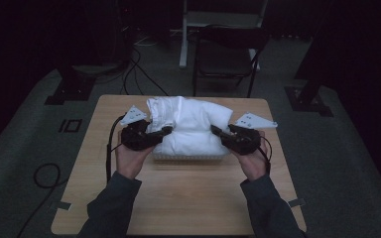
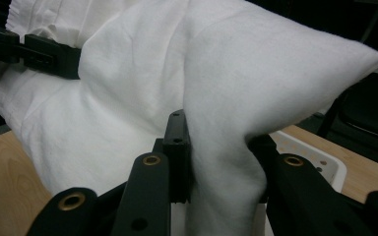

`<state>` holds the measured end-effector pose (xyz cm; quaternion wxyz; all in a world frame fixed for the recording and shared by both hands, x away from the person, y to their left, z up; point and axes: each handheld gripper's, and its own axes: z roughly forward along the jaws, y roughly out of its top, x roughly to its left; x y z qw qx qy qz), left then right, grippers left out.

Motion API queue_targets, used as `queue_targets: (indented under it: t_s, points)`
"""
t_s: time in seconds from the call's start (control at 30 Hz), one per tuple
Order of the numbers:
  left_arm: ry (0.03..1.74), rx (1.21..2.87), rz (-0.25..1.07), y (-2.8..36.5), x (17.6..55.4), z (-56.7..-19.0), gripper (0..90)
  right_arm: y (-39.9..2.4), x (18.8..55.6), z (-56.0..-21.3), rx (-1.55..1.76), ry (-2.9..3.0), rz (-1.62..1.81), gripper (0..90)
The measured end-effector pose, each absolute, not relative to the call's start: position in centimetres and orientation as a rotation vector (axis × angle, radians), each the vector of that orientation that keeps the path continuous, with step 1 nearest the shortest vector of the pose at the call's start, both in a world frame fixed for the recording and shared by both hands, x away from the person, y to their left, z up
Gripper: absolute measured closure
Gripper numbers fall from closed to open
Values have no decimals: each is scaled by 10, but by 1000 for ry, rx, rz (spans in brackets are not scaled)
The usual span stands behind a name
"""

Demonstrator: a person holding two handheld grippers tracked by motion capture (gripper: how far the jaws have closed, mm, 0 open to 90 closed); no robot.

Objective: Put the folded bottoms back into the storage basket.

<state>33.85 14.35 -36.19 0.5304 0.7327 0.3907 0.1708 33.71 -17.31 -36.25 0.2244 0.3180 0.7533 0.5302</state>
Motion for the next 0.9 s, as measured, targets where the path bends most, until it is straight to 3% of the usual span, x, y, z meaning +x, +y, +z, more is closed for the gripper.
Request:
queue_targets:
  t_s: [0.9]
  points:
    - [980, 1737, 437, 143, 372, -364, 537, -163, 372, -362, 929, 2057, 1416, 712]
